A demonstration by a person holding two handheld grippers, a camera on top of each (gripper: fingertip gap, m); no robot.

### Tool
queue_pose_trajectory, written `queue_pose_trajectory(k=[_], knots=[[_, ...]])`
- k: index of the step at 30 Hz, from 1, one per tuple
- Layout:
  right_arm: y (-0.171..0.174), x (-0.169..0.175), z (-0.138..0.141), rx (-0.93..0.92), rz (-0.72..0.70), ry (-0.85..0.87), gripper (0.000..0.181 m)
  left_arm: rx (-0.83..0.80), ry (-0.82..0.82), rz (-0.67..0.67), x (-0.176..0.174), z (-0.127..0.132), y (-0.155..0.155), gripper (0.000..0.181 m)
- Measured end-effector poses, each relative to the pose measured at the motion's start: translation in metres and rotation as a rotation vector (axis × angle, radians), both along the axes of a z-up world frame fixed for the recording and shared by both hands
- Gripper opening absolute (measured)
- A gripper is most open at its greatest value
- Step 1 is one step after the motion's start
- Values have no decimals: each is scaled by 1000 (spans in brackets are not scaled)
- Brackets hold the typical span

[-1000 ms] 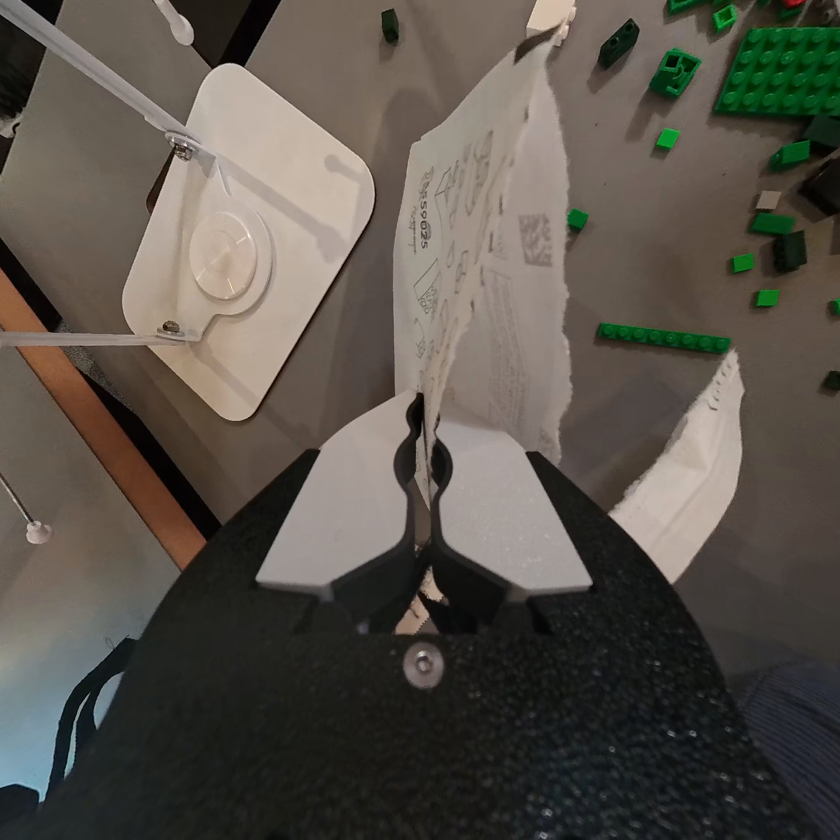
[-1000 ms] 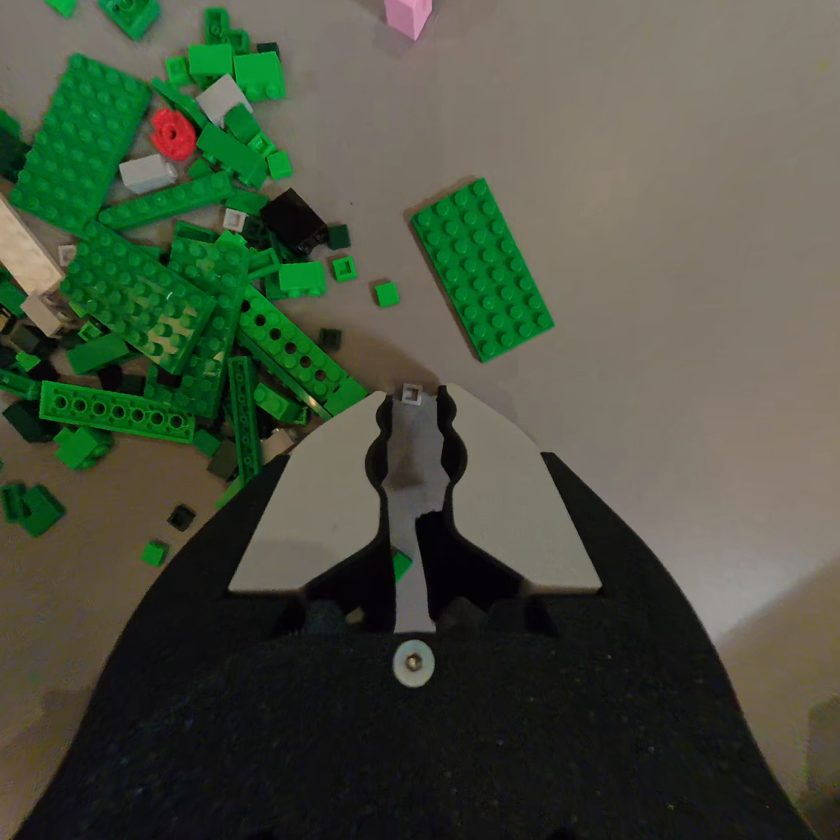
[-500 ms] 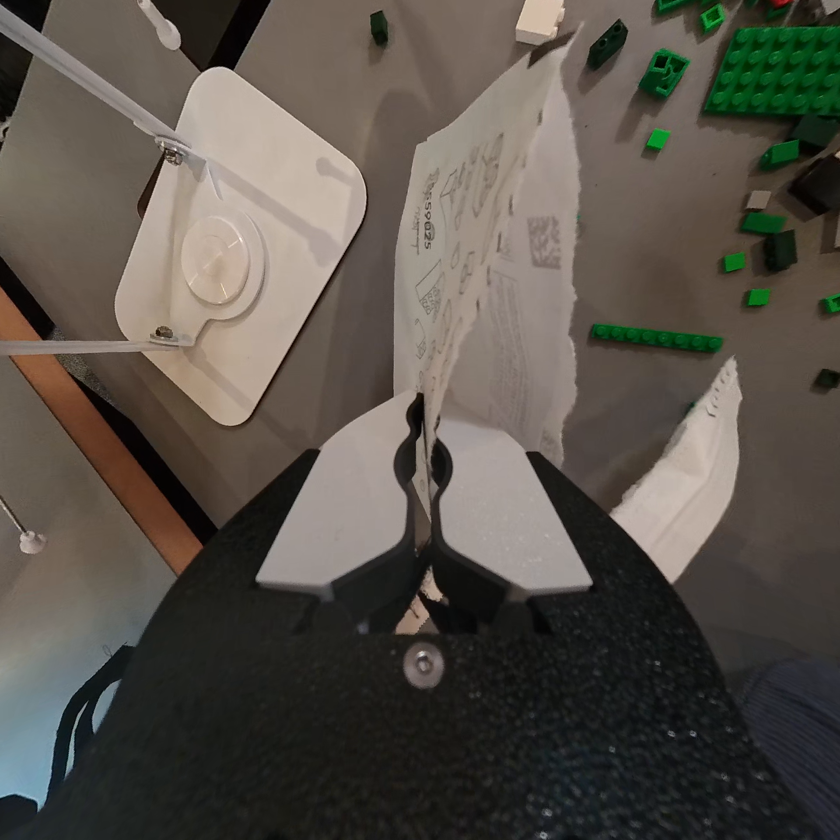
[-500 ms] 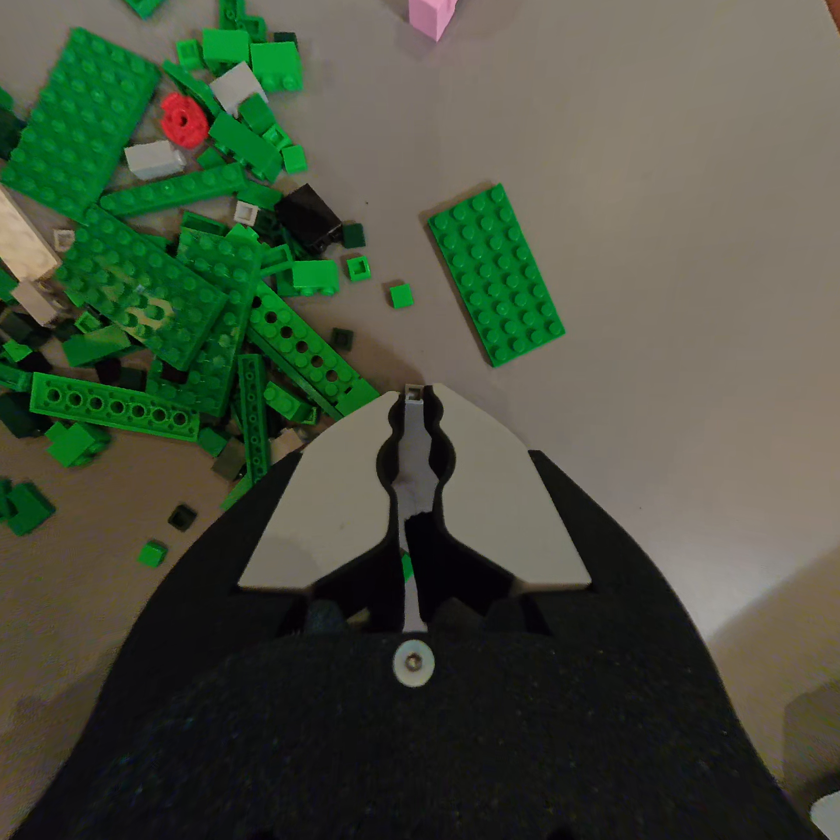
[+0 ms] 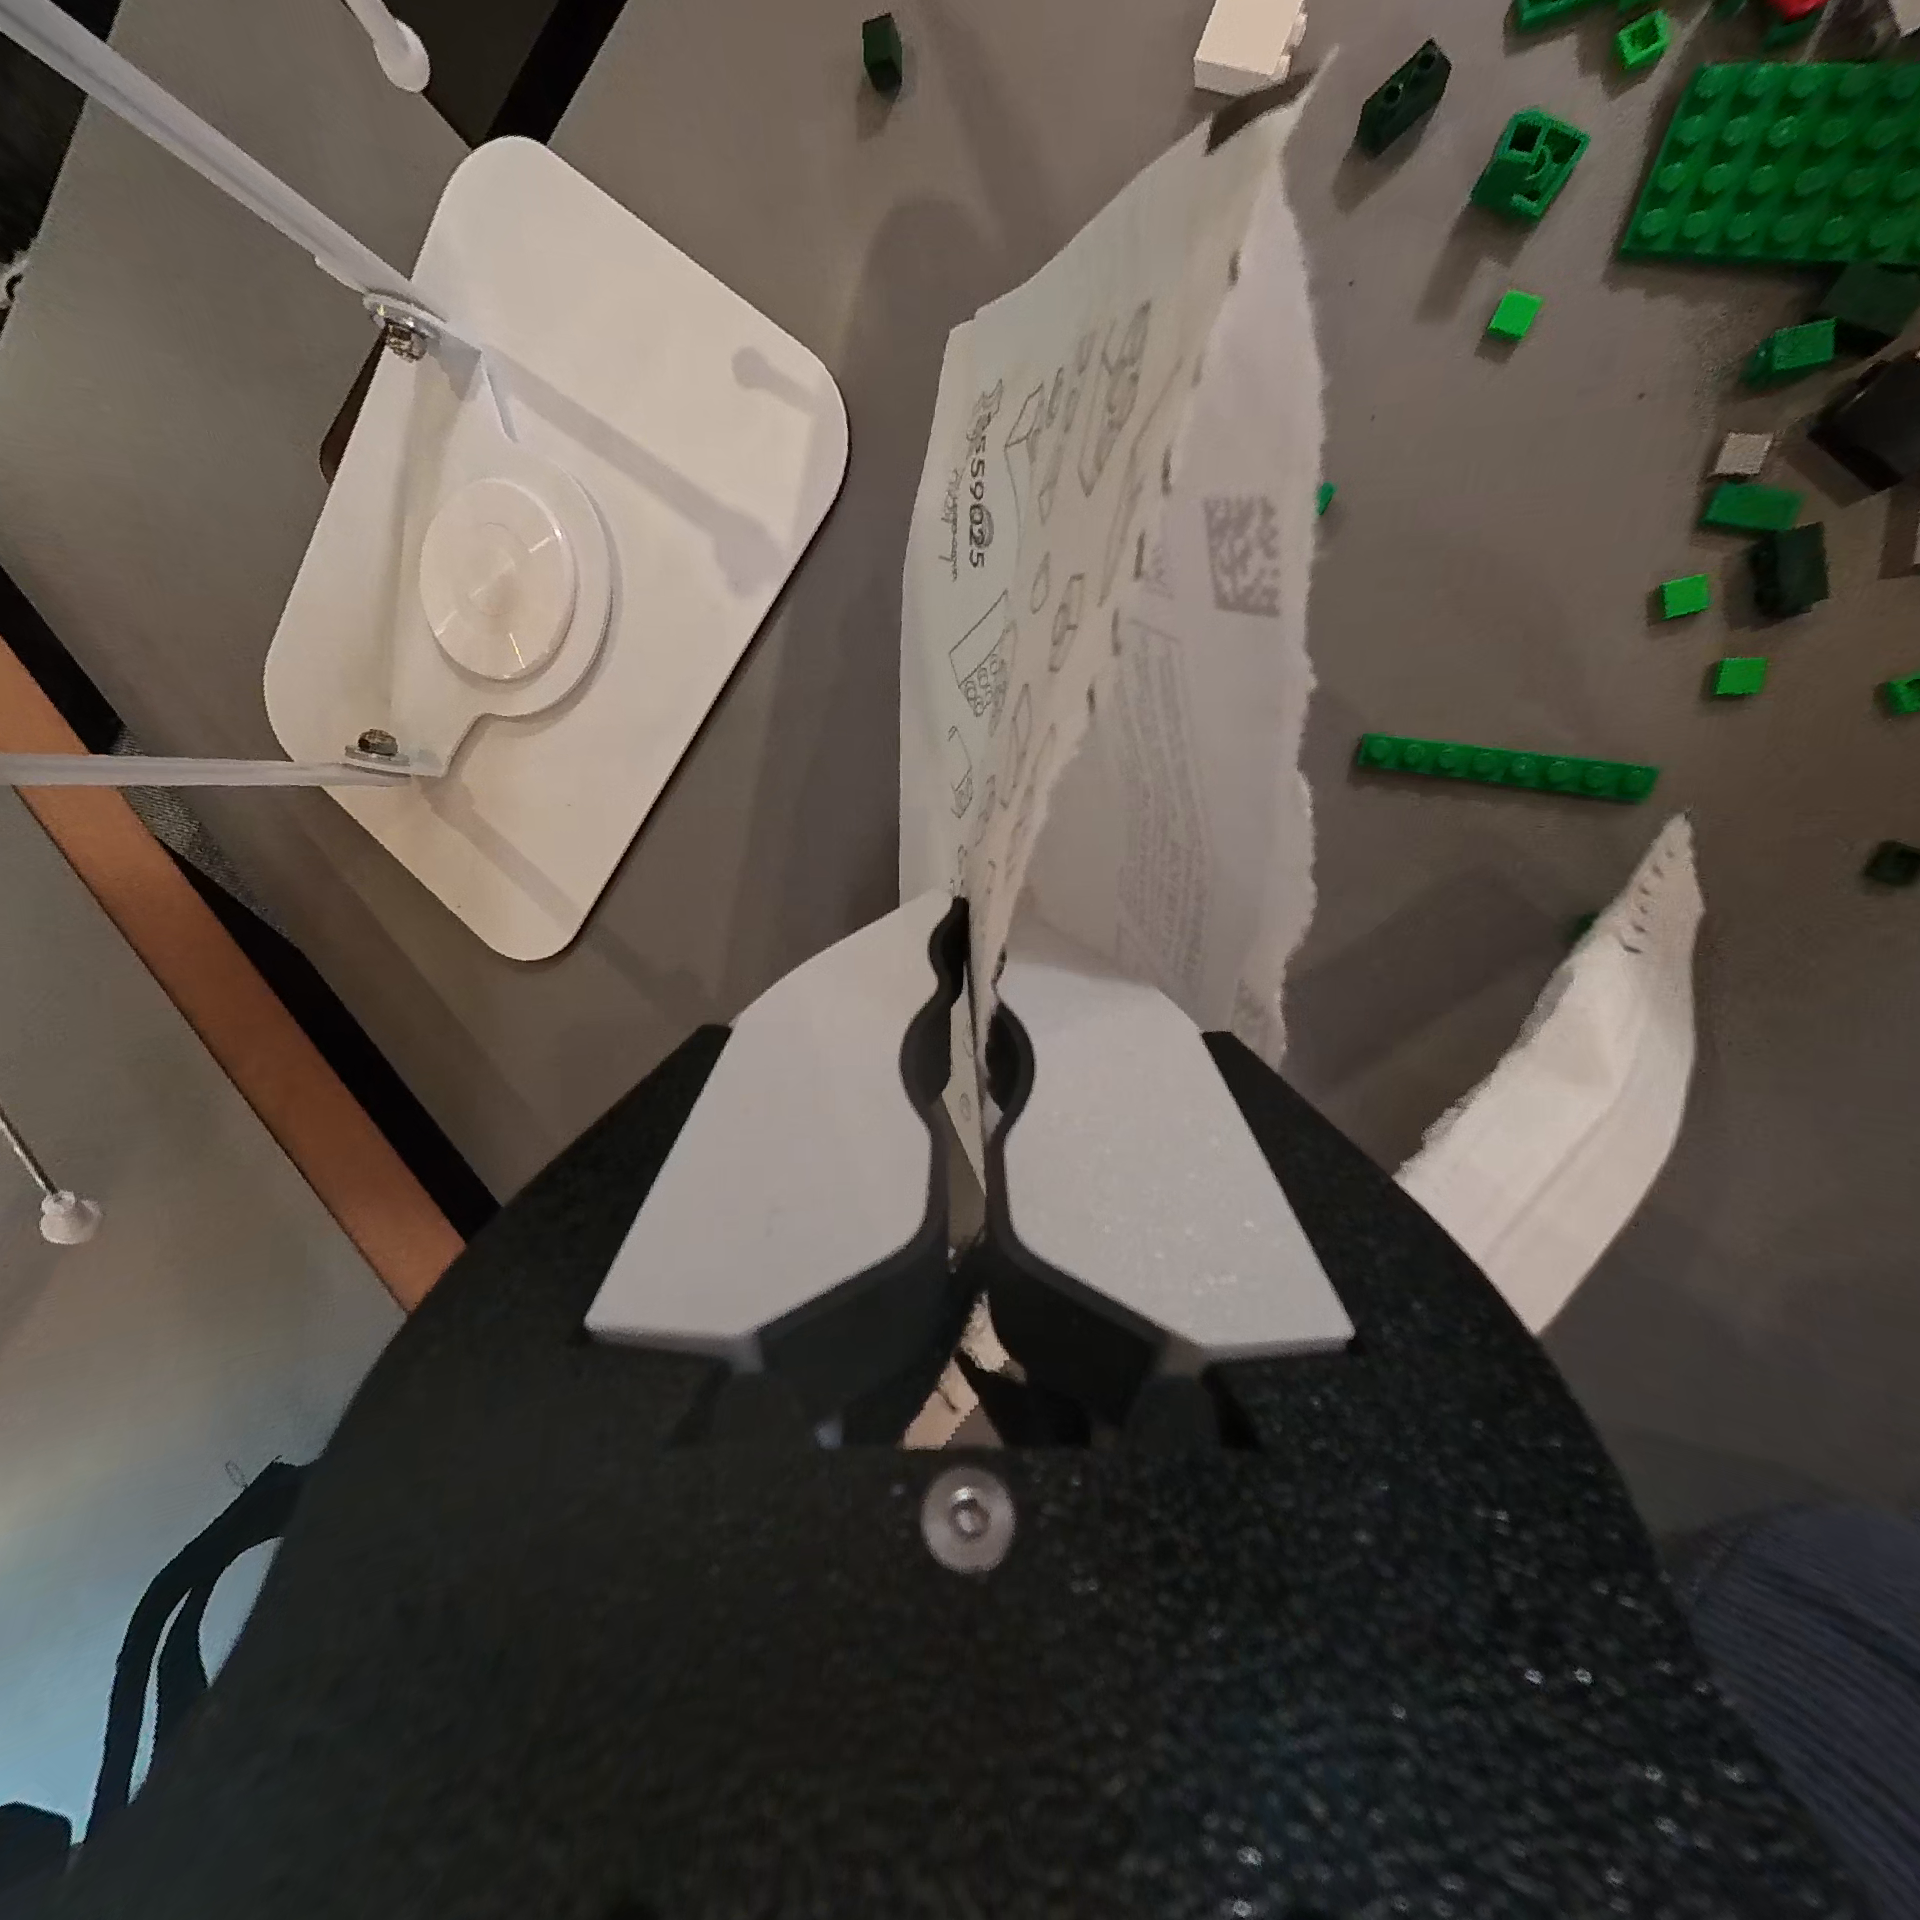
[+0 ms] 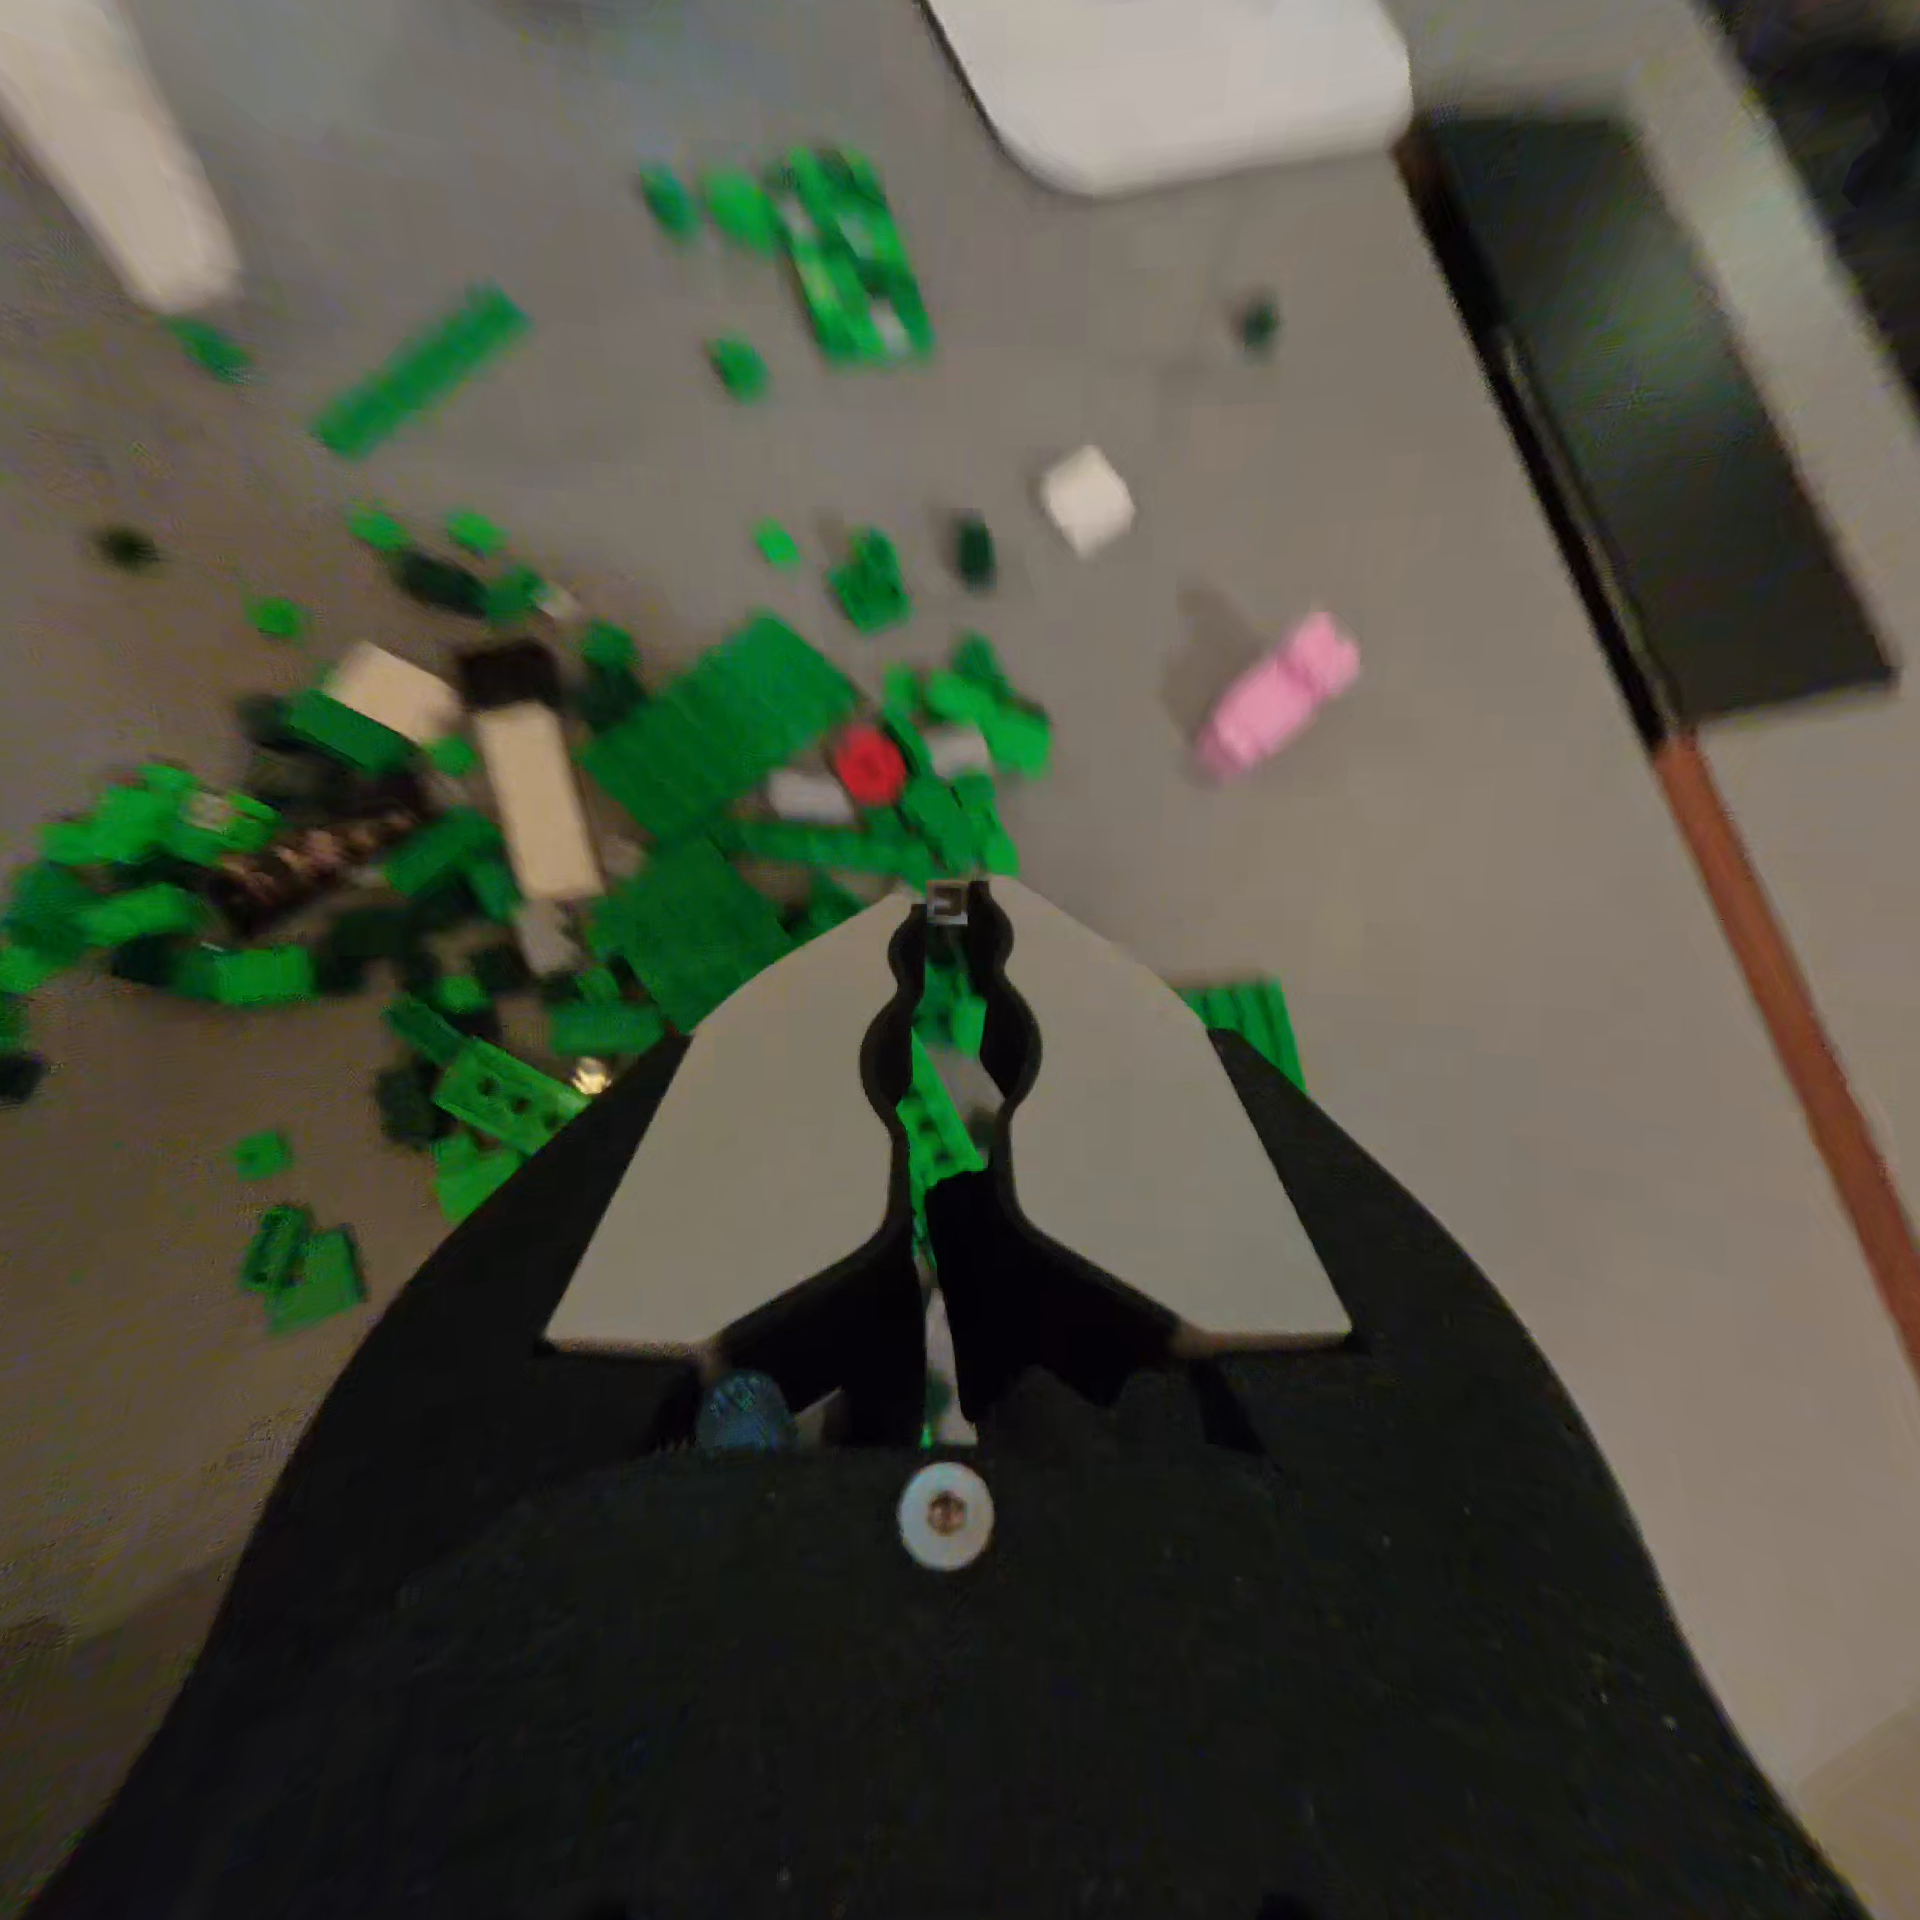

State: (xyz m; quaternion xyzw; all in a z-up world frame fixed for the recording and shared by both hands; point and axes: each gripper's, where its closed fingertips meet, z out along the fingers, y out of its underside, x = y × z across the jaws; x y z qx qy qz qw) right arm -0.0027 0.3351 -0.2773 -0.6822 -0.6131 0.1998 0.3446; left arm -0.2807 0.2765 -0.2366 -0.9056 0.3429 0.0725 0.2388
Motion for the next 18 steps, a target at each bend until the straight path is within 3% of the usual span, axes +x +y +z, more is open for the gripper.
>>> queue_pose_trajectory(k=[6,10,13,18], knots=[[-44,-74,92,127,337,441,7,2,3,7,-1,1,-1,0],[-48,-116,144,219,394,566,7,4,8,12,-3,2,-2,0],[-48,-142,169,322,409,550,8,14,-6,2,-1,4,-1,0],[-53,-158,207,406,396,631,7,10,-3,-10,2,3,0,0]])
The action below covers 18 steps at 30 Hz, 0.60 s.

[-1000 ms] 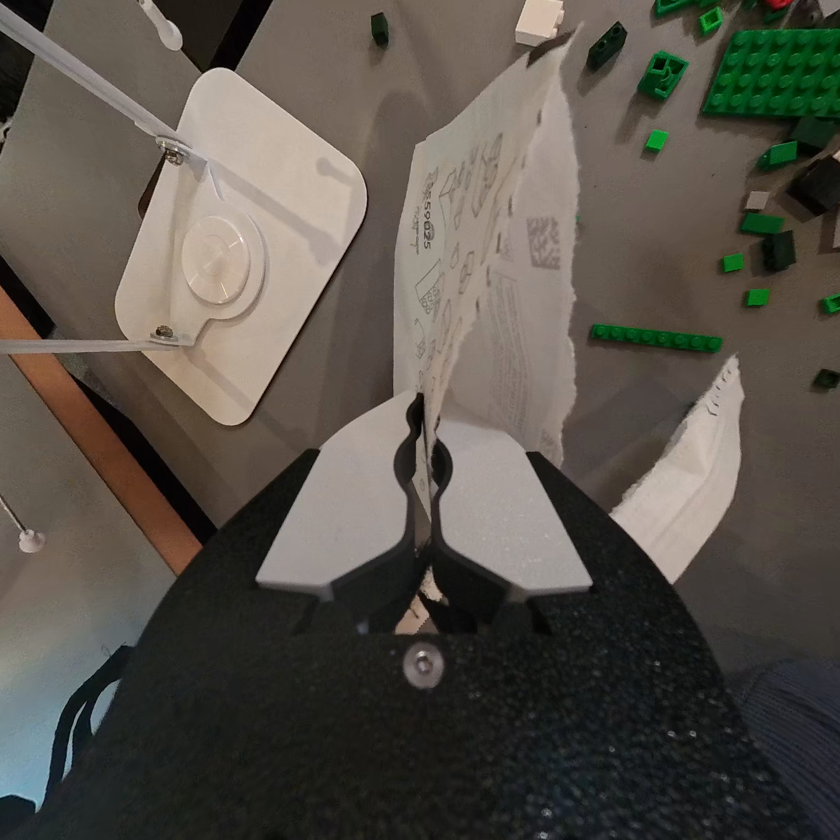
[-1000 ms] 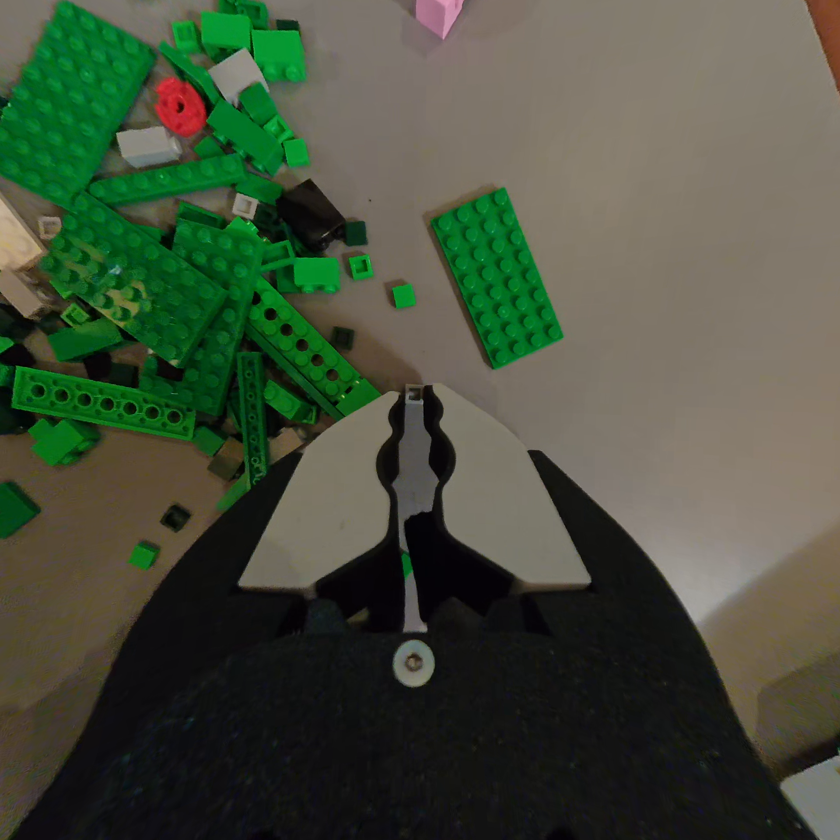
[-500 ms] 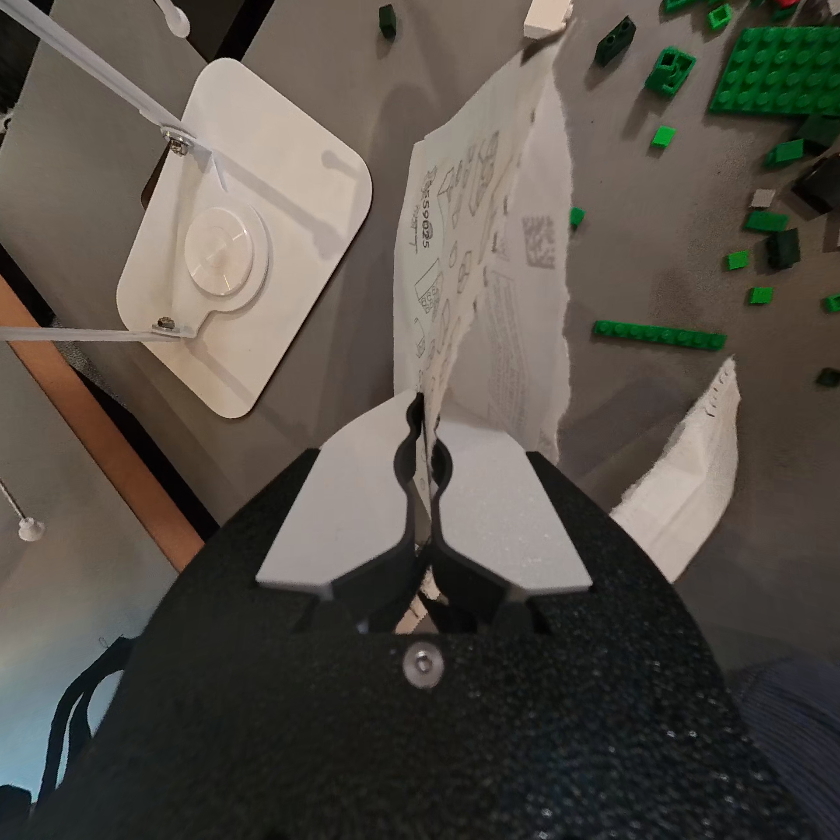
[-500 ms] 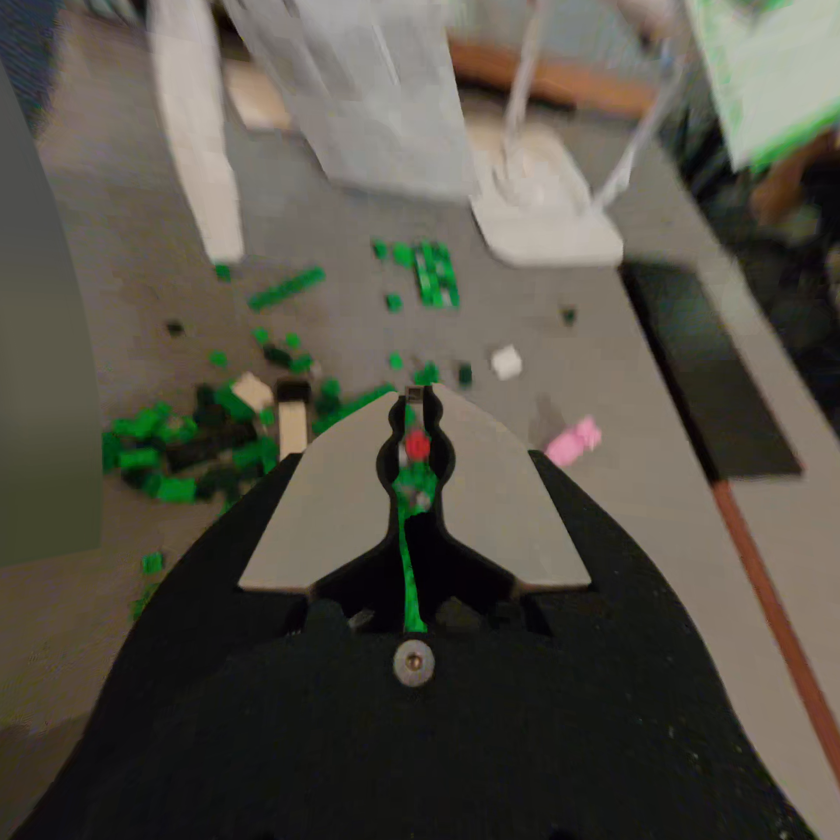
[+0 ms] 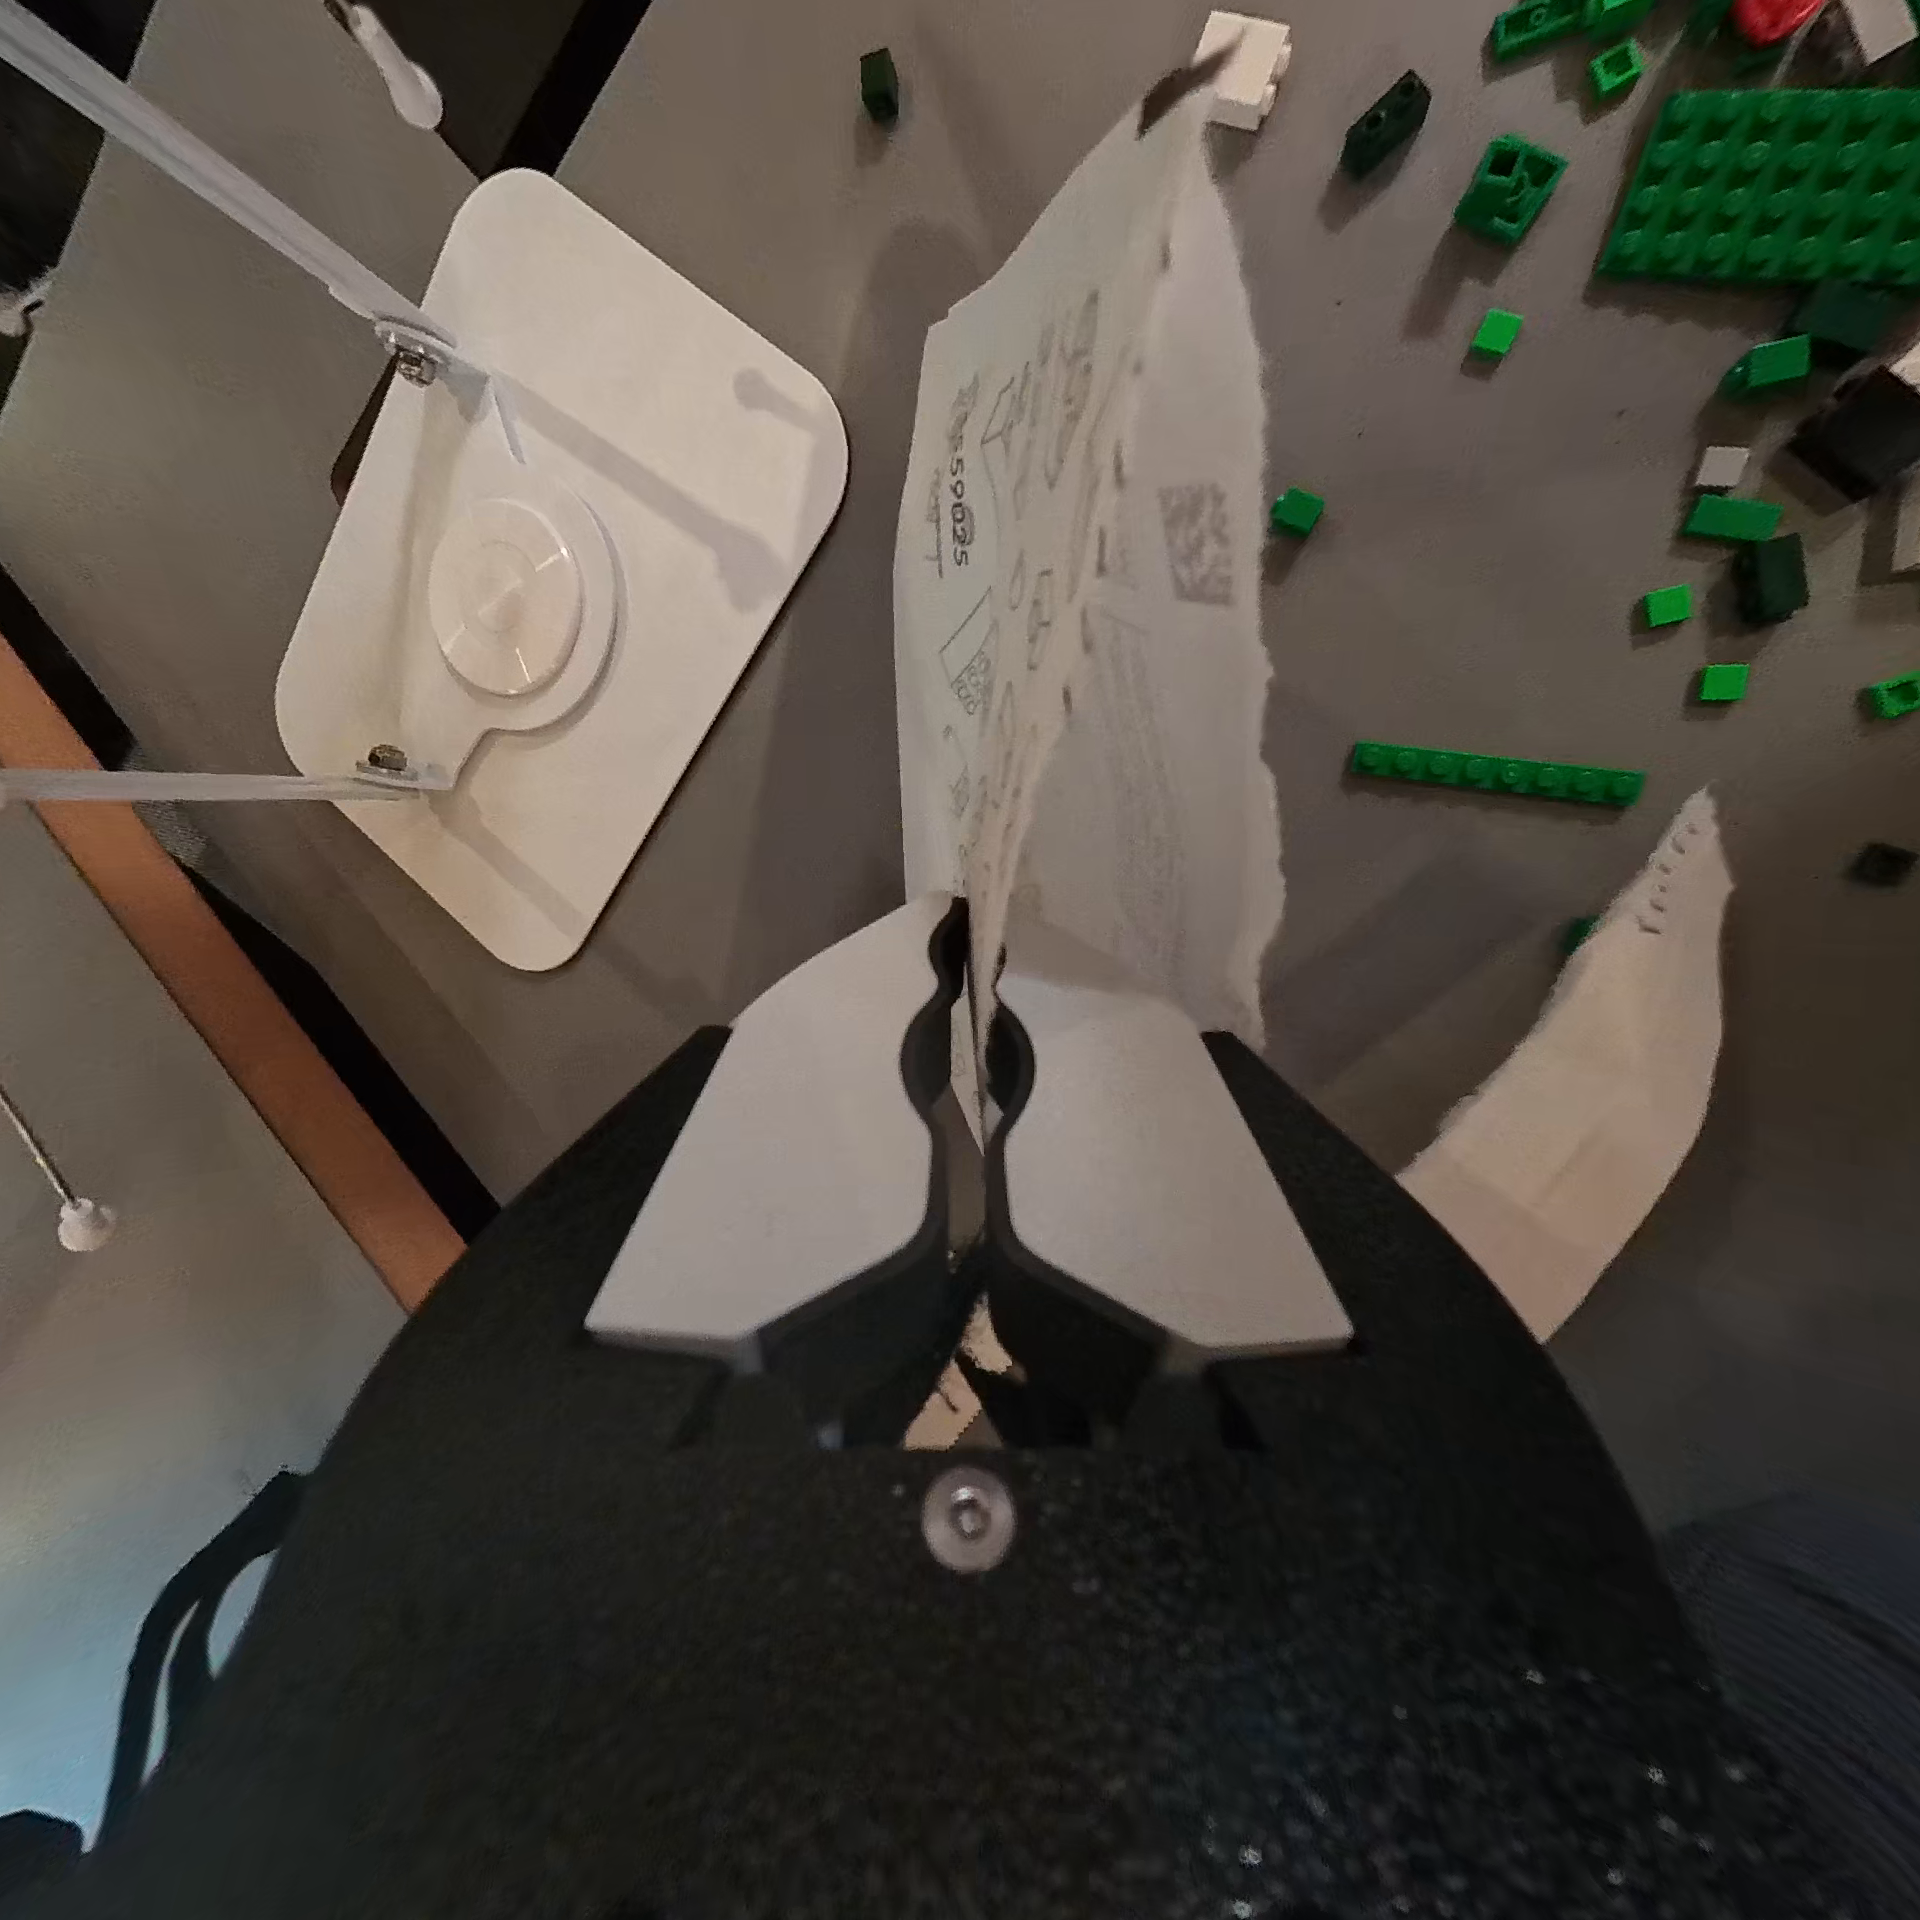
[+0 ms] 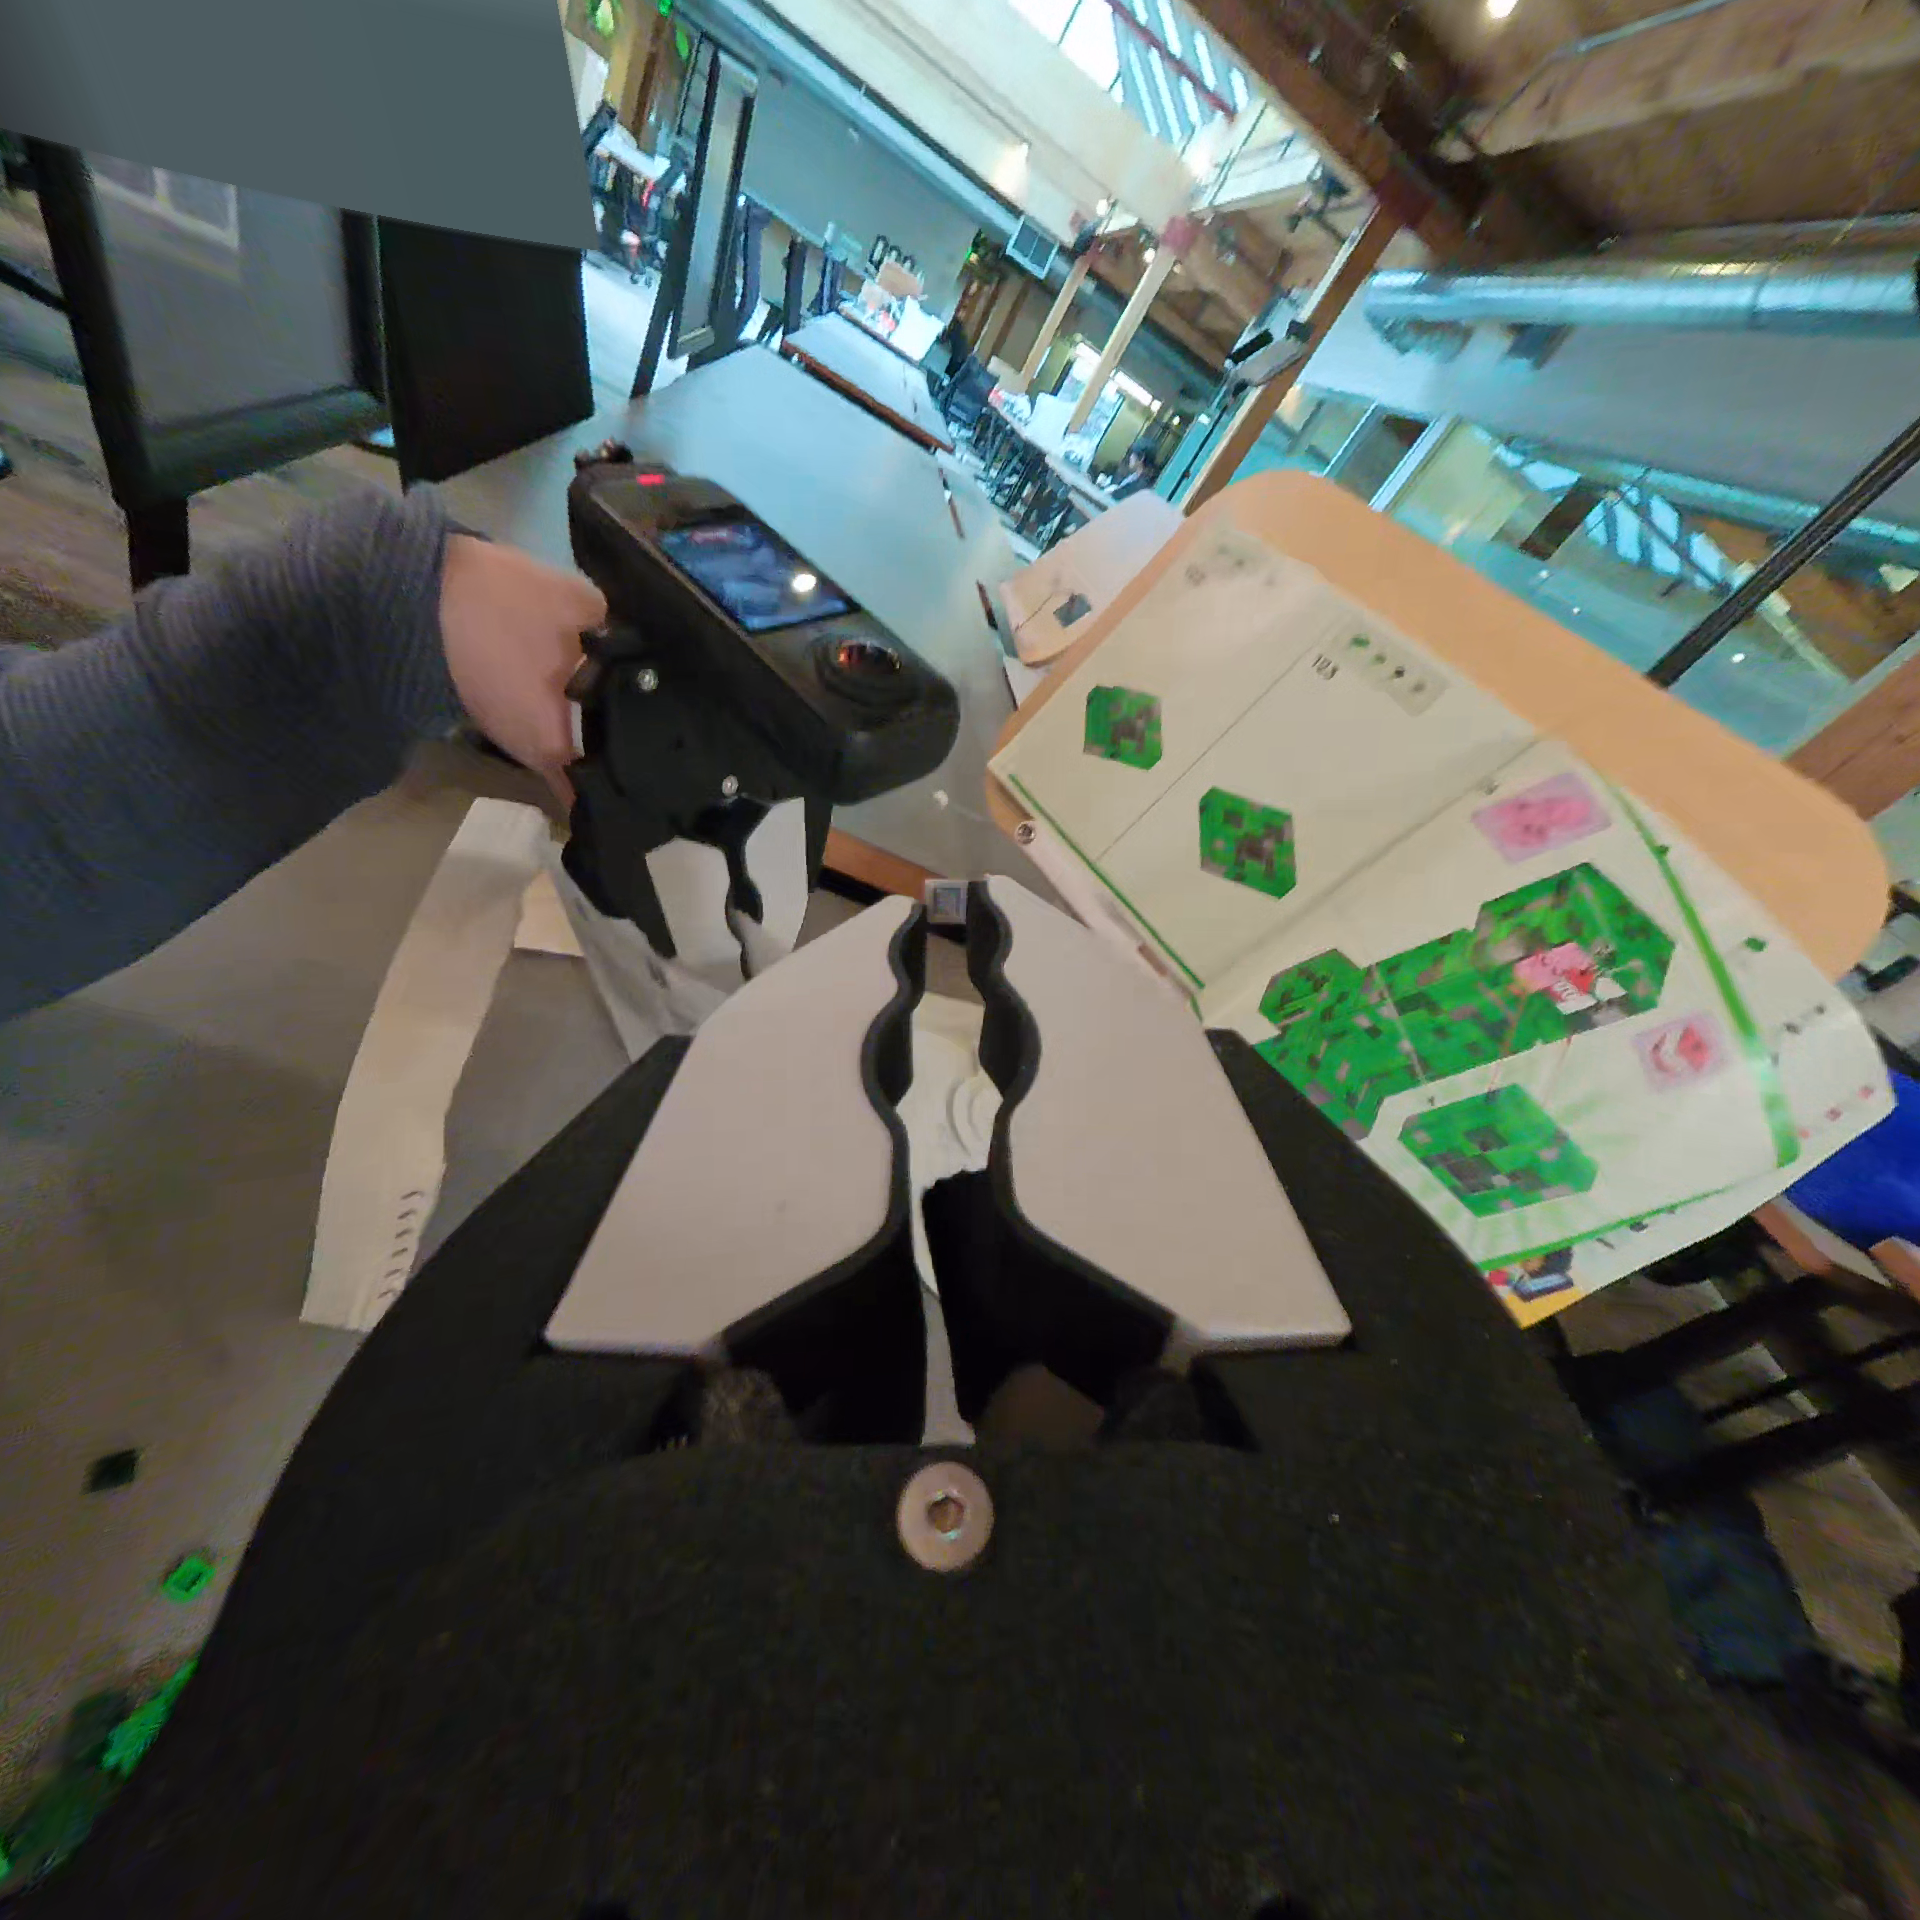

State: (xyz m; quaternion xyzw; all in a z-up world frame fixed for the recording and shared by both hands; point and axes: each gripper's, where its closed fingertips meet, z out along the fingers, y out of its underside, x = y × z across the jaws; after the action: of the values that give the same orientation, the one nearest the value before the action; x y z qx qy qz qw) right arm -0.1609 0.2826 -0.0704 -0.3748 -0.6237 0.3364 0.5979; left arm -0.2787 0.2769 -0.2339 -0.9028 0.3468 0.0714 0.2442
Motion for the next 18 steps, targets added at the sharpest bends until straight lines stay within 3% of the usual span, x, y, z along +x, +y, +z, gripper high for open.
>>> queue_pose_trajectory(k=[10,18], knots=[[9,13,0,-9,-51,10,7,28,5,-4,-1,6,0,0],[12,2,-13,-12,-54,-34,7,15,13,11,-5,3,0,0]])
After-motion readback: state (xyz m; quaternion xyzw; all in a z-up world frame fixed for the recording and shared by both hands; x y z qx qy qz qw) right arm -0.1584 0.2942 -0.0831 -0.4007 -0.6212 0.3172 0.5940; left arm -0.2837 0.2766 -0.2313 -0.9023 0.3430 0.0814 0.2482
